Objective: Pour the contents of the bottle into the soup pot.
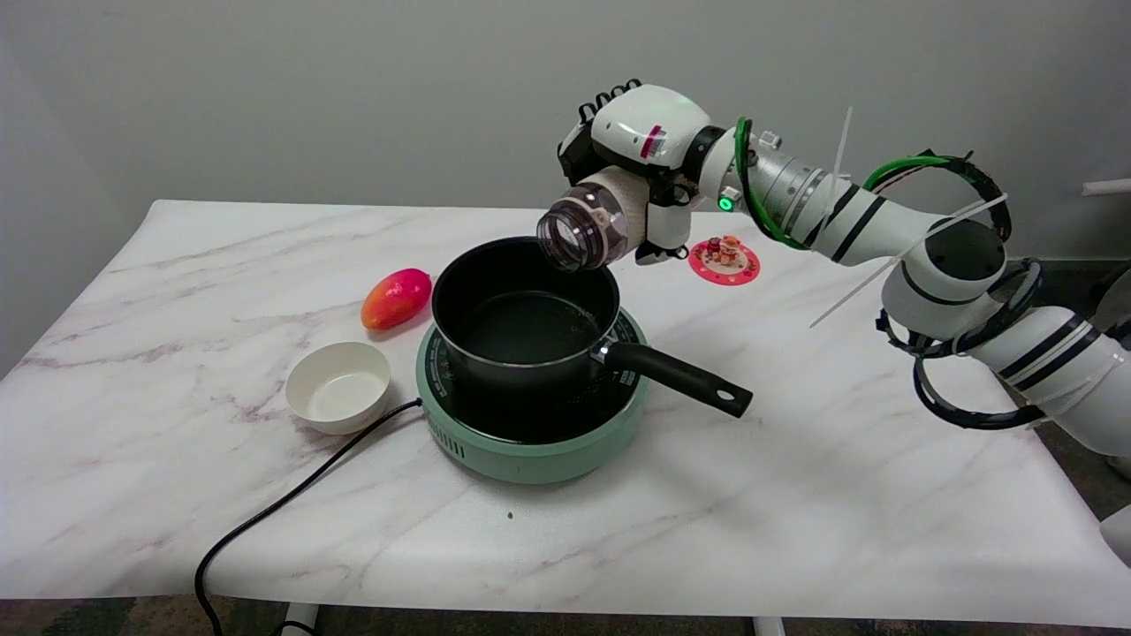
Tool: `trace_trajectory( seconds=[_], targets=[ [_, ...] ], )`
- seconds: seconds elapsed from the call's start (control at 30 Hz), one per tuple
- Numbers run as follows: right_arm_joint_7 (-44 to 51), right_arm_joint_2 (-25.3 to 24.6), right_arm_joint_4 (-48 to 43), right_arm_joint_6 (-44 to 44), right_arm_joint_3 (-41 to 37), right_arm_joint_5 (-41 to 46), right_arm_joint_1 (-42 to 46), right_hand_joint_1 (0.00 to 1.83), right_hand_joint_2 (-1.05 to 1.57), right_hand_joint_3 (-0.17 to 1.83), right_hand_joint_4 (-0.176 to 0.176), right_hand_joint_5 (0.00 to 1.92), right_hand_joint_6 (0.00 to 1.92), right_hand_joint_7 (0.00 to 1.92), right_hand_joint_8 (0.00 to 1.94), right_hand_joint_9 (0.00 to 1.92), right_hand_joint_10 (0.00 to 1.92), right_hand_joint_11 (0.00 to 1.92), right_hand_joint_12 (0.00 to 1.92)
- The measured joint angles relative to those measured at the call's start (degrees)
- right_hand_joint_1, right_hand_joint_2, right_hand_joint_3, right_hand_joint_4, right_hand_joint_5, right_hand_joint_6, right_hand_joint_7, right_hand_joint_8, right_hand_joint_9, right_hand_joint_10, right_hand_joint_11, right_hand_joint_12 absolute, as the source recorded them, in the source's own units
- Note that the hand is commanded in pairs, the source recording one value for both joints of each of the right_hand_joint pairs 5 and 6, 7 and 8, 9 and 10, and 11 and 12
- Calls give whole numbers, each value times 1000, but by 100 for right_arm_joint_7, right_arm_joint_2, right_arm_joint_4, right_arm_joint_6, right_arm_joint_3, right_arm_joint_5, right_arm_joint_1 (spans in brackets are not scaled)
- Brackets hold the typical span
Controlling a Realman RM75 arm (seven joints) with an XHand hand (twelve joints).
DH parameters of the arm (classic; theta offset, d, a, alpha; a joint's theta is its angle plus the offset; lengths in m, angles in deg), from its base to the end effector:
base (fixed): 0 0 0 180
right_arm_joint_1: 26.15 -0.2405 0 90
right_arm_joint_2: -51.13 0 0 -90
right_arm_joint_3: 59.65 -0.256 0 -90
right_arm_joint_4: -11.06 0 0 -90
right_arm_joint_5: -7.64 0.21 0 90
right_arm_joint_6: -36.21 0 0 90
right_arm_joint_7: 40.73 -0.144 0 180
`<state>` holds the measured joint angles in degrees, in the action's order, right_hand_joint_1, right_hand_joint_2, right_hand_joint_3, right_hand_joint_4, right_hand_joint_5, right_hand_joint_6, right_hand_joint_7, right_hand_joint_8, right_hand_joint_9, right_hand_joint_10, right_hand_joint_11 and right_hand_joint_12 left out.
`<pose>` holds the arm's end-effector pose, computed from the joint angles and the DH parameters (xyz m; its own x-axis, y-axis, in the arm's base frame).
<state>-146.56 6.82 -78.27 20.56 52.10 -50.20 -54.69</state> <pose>-0.0984 -0.4085 0.3002 0.9895 0.1422 -0.0267 0.0931 -0.4844 0.8699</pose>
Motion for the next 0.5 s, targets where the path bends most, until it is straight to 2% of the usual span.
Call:
trace_trajectory(
  seconds=[0.5],
  targets=[
    [106,-132,7,52,542,-357,-443,1603,103,1451,0,1403,1403,1464,1464,1289,1289,1019,1019]
  ],
)
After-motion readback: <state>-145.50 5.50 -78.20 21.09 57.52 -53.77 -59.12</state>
